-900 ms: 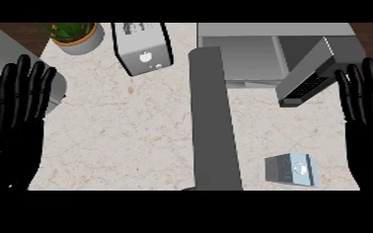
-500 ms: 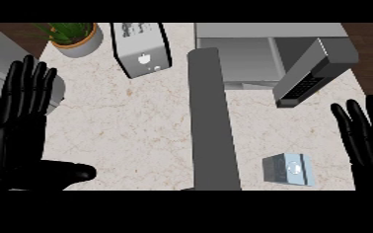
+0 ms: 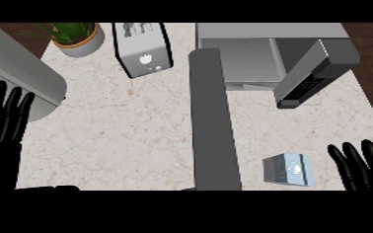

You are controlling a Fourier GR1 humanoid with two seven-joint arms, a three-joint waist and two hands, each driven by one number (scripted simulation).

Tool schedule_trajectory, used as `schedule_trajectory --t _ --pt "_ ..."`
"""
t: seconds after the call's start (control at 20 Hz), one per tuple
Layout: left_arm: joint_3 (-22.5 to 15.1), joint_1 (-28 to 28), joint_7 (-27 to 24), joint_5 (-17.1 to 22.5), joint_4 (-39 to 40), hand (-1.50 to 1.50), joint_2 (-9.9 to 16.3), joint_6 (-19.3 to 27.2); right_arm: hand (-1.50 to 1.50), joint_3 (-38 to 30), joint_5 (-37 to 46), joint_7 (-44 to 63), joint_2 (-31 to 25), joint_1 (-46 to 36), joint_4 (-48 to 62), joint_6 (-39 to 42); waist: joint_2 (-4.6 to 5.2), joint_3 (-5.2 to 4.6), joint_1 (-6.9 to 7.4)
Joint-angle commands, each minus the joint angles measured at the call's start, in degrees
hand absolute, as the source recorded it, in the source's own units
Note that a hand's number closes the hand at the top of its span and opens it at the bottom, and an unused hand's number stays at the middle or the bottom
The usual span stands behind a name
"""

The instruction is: Pick up the milk, place it into the microwave and close the microwave

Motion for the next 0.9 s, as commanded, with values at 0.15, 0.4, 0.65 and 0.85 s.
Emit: schedule_trajectory --t 0.15,0.4,0.65,0.85 --pt "0.9 6.1 0.9 2.5 -5.4 -1.50 -1.0 -2.2 -1.50 -1.6 3.2 -2.5 -0.1 8.3 -3.6 0.3 0.00 0.01 0.04" --pt "2.3 5.1 0.0 3.7 -3.7 -1.50 -0.9 -4.1 -1.50 -2.2 3.2 -6.6 0.9 10.7 1.6 1.6 0.09 0.01 -0.06" --pt "8.7 8.6 1.7 10.0 -7.1 -1.50 1.9 -7.5 -1.50 -4.3 4.8 -13.6 1.5 8.5 12.0 2.5 0.10 0.03 0.24" --pt "7.8 12.6 0.4 9.5 -8.2 -1.50 -0.9 -9.7 -1.50 -6.1 3.4 -13.1 2.5 7.9 13.3 1.6 0.11 0.01 0.31"
